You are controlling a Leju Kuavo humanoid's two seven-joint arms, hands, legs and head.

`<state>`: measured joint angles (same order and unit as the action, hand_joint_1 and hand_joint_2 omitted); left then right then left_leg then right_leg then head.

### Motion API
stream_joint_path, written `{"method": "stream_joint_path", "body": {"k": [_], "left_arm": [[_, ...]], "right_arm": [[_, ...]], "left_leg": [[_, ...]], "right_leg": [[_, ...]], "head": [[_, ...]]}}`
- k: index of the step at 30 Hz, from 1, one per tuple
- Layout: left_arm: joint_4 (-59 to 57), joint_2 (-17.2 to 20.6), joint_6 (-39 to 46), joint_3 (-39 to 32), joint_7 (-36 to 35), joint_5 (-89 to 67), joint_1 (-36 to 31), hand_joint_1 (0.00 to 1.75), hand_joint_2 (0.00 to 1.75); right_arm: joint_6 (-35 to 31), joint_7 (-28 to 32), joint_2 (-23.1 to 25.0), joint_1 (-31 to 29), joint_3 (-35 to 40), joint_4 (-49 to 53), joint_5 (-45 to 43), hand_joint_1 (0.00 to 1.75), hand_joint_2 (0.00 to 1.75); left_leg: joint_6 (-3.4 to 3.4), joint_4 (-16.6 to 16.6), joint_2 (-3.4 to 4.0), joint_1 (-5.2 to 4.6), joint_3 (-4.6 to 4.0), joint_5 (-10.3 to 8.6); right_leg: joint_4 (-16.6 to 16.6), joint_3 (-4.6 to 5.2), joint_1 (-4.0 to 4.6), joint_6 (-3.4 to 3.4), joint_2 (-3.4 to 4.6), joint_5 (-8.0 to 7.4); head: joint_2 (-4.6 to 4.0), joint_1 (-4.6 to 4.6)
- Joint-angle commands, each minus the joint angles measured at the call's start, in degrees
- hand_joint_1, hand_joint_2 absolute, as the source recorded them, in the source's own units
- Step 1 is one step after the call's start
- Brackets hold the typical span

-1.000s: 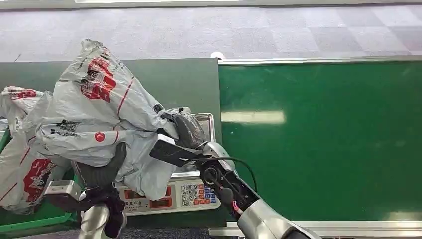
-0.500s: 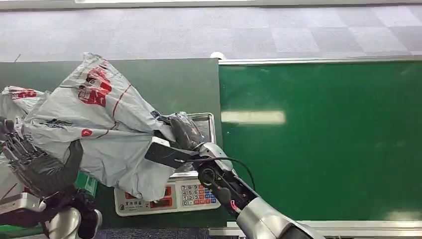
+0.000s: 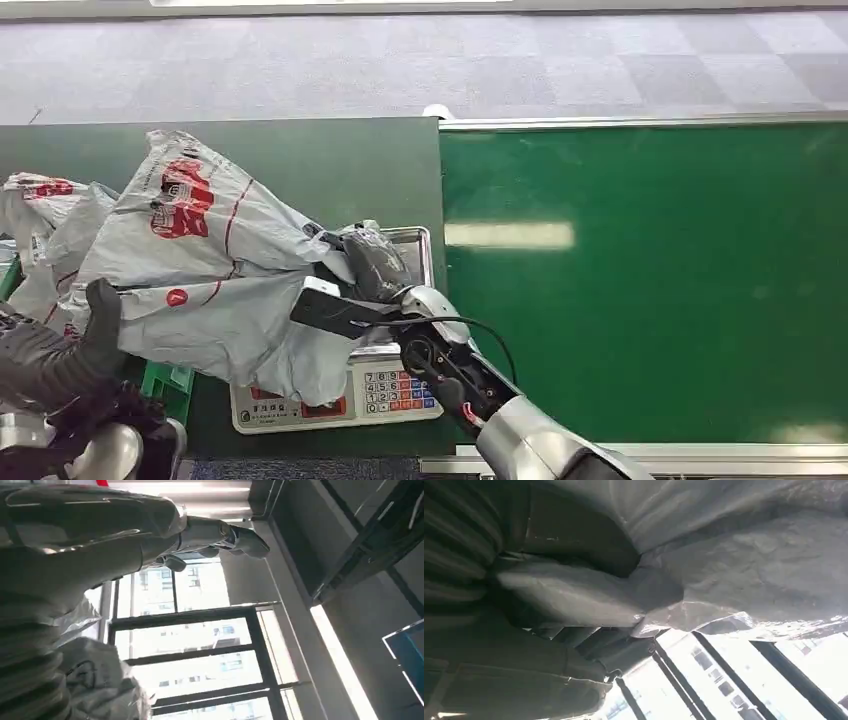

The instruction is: Moved the parcel from conveyor to table for the left to box.

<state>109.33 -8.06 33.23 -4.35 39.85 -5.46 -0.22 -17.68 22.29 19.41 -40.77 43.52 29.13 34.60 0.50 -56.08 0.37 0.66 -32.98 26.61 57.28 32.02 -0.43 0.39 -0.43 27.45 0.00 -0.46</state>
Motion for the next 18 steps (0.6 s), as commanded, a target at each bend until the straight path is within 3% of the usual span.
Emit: {"method": "stream_joint_path", "body": {"k": [1,3,5,6,7,8,9,18], "left_arm": [[3.32,1.74,2.31,1.53,0.15,0.2,0.78,0.0,1.75],[4.2,1.11,1.84,-0.12,0.15,1.58,0.74,0.0,1.75],[6.34,-4.3,-9.31,-10.18,0.15,7.27,0.59,0.0,1.75],[6.48,-4.89,-10.88,-11.93,0.15,7.27,0.54,0.0,1.75],[6.38,-5.6,-12.55,-13.27,0.15,7.37,0.2,0.0,1.75],[6.43,-6.76,-13.99,-14.76,0.15,6.7,-0.44,0.0,1.75],[6.44,-7.49,-14.73,-15.36,0.15,6.52,-0.83,0.0,1.75],[6.56,-8.16,-14.25,-14.89,0.15,4.56,-0.82,0.0,1.75]], "right_arm": [[0.75,-0.47,0.59,-1.98,-3.7,-3.0,2.15,1.71,1.75],[0.89,-0.57,0.59,-1.82,-4.16,-2.84,2.57,1.75,1.75],[1.78,-0.33,0.59,-1.56,-5.04,-2.69,2.84,1.73,1.75],[1.75,-0.36,0.59,-1.49,-5.14,-2.85,2.96,1.68,1.75],[1.85,-0.65,0.59,-1.49,-5.14,-3.25,3.27,1.48,1.75],[1.66,-0.77,0.59,-1.39,-5.25,-3.52,3.66,0.33,1.75],[1.6,-0.53,0.59,-1.14,-5.49,-3.36,3.51,0.0,1.75],[1.21,-0.95,0.59,-0.92,-5.45,-2.75,4.09,0.0,1.75]], "left_leg": [[-0.02,0.0,-0.01,-0.01,0.0,-0.01],[-0.03,0.01,-0.01,-0.01,0.02,-0.01],[-0.03,0.0,0.1,0.0,0.02,0.02],[-0.04,0.0,0.11,0.0,0.05,0.02],[-0.03,0.0,0.12,0.0,0.04,0.03],[-0.03,0.03,0.12,-0.01,0.07,0.02],[-0.04,0.05,0.11,-0.01,0.12,0.02],[-0.03,0.03,-0.01,-0.01,0.07,-0.01]], "right_leg": [[0.0,0.01,-0.01,0.0,0.02,-0.01],[-0.01,-0.02,-0.01,0.0,0.03,-0.01],[0.0,0.01,0.0,0.0,0.14,-0.02],[-0.02,-0.01,0.0,0.0,0.16,-0.02],[-0.02,-0.02,0.0,0.0,0.16,-0.02],[-0.03,-0.05,-0.01,0.0,0.16,-0.02],[-0.06,-0.09,-0.01,0.0,0.17,-0.03],[-0.03,-0.06,-0.01,0.0,0.02,0.0]], "head": [[0.0,0.0],[0.0,0.0],[0.0,0.0],[0.0,0.0],[0.0,0.0],[0.0,0.0],[0.0,-0.02],[0.0,0.0]]}}
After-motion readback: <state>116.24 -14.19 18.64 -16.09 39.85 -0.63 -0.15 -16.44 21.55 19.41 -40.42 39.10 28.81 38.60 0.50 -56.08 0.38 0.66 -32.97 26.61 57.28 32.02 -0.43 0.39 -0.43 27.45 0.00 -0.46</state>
